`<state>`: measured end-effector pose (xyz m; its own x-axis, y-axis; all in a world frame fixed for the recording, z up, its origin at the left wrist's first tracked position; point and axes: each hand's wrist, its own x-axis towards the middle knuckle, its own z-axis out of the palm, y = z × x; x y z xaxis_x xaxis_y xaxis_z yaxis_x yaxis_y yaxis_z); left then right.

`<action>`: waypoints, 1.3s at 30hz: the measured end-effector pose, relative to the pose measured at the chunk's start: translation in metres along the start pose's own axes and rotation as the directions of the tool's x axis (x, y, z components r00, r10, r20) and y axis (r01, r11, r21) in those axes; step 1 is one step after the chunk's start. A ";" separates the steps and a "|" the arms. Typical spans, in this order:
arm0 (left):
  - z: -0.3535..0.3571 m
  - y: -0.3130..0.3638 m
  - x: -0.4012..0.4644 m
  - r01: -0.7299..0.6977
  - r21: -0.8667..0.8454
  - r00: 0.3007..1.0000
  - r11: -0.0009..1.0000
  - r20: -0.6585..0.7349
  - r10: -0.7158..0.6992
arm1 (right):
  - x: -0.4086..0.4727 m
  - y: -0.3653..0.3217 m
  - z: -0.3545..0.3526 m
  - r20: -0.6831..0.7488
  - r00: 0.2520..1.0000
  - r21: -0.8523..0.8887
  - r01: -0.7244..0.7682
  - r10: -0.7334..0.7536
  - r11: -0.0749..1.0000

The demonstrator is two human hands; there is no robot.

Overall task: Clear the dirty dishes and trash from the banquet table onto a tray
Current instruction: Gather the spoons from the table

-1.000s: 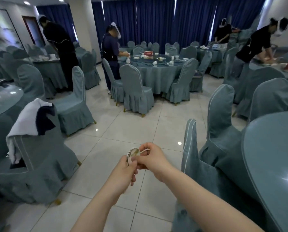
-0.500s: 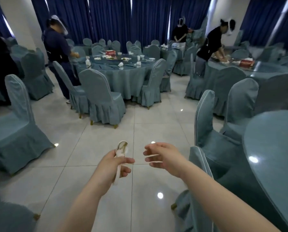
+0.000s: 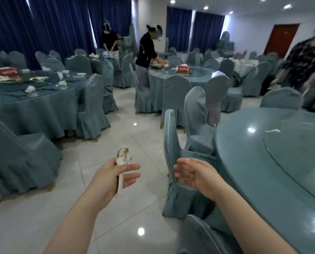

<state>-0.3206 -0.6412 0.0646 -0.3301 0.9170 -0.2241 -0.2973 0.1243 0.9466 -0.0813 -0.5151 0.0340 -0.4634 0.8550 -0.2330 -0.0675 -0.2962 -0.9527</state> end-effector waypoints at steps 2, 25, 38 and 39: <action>0.010 0.017 0.053 0.005 -0.020 0.999 1.000 0.036 -0.004 | 0.042 -0.013 -0.013 -0.051 0.999 0.034 0.013 -0.011 0.999; 0.068 0.185 0.627 -0.001 0.078 0.881 0.997 0.472 -0.036 | 0.432 -0.131 -0.091 -0.695 0.714 0.061 0.174 -0.083 0.983; 0.250 0.198 0.912 -0.076 0.181 0.733 0.980 0.677 -0.068 | 0.610 -0.190 -0.242 -0.931 0.348 -0.059 0.145 -0.107 0.988; 0.265 0.202 0.931 -0.101 0.179 0.726 0.979 0.686 -0.051 | 0.624 -0.197 -0.253 -0.941 0.324 -0.056 0.145 -0.101 0.988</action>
<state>-0.4508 0.3379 0.1082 0.3904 0.9192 -0.0520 -0.0969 0.0971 0.9905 -0.1338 0.1844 0.0267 0.6882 0.7070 -0.1630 -0.0842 -0.1453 -0.9858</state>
